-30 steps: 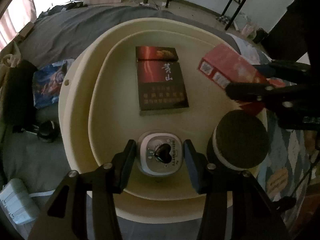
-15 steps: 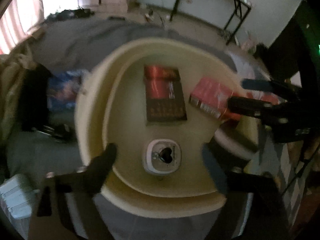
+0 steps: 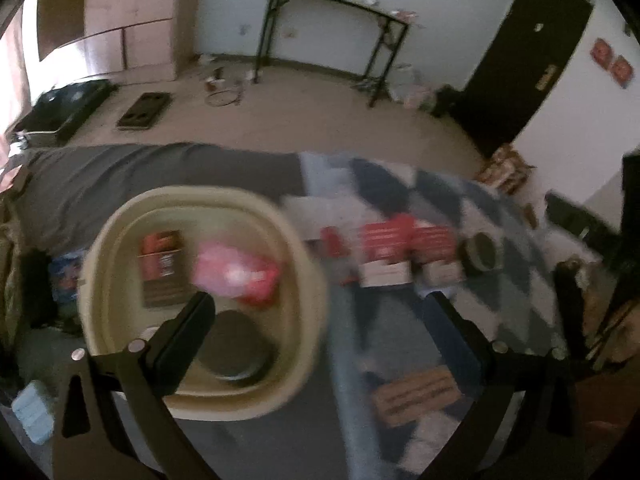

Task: Organize rigid objects
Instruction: 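Open both tools and withdraw them from the cream basin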

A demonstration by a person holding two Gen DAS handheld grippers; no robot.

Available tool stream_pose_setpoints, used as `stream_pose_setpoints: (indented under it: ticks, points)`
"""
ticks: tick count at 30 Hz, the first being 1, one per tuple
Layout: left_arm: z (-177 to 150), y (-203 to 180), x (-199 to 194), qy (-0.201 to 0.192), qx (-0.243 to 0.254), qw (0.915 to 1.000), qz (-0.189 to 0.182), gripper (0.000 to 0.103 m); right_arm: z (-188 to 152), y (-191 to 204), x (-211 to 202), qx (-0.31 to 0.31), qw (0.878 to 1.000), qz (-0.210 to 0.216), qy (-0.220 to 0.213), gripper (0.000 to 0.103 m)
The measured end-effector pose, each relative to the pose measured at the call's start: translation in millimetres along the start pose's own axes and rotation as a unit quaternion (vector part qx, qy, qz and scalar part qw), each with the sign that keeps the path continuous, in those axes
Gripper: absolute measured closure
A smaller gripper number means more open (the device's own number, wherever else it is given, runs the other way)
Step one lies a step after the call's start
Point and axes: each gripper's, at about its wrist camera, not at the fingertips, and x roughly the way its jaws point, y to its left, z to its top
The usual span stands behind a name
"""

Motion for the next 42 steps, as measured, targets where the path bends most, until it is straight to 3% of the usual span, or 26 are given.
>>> stream_pose_setpoints:
  ticks: [3,7,11,18,26,42]
  points:
    - [2,-20,-4,0.005,-0.002,0.9997,-0.025,0.000,-26,-25,-33,-0.006,0.999,-0.043,0.014,0.000]
    - [2,-39,-1,0.005,0.009,0.9996,-0.028,0.000,-45,-37,-65,-0.048,0.994,-0.091,0.029,0.000]
    - [4,-48,9,0.013,0.010,0.9995,-0.027,0.000,-57,-48,-82,-0.021,0.994,-0.105,0.029,0.000]
    - [4,-53,13,0.015,0.002,0.9992,-0.038,0.000,-77,-75,-88,0.051,0.993,-0.104,0.025,0.000]
    - [-2,-48,26,0.029,-0.008,0.9986,-0.044,0.000,-122,-92,-73,0.105,0.987,-0.113,0.040,0.000]
    - [-5,-40,30,0.029,-0.012,0.9985,-0.046,0.000,-128,-91,-51,0.107,0.988,-0.097,0.059,0.000]
